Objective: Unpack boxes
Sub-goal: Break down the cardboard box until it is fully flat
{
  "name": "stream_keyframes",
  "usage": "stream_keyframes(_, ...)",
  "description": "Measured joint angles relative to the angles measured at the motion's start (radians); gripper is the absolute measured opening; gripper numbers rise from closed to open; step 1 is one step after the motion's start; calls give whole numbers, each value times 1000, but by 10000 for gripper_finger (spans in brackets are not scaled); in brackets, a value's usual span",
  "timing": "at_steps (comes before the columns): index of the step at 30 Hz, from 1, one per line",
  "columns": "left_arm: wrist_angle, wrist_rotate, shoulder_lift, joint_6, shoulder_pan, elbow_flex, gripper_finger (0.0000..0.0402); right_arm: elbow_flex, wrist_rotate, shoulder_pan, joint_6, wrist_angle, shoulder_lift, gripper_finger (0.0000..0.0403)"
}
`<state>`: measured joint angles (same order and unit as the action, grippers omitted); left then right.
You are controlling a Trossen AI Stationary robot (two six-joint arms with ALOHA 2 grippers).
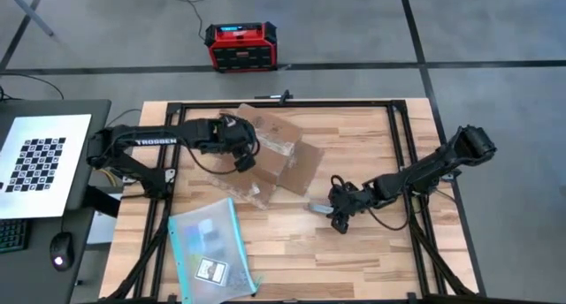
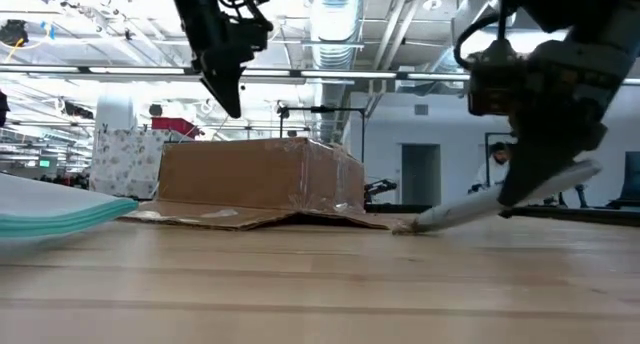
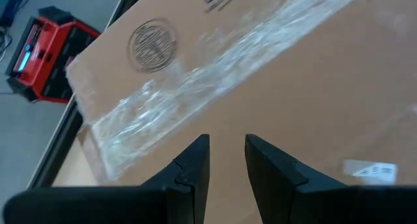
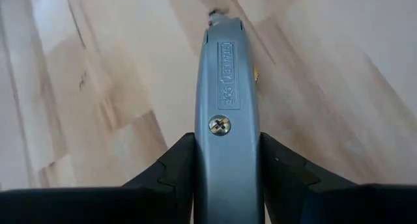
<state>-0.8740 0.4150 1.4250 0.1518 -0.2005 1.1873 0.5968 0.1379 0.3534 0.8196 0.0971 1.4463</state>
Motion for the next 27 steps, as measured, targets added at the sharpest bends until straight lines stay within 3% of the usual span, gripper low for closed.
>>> stream_keyframes(8,-47,-51,0,-13,-85,-8,82,-2,-2,78,52,5,14,128)
stream_keyframes(15,-55,-94,0,-17,-143,-83,82,-2,-139,97,171,56,4,247)
stream_keyframes(22,-53,-71,-2,-8,-179,-108,82,109,-163,-26,191,23,-30,273)
stream_keyframes(27,-49,-47,-3,-15,-206,-108,82,146,-169,-166,258,-228,5,274)
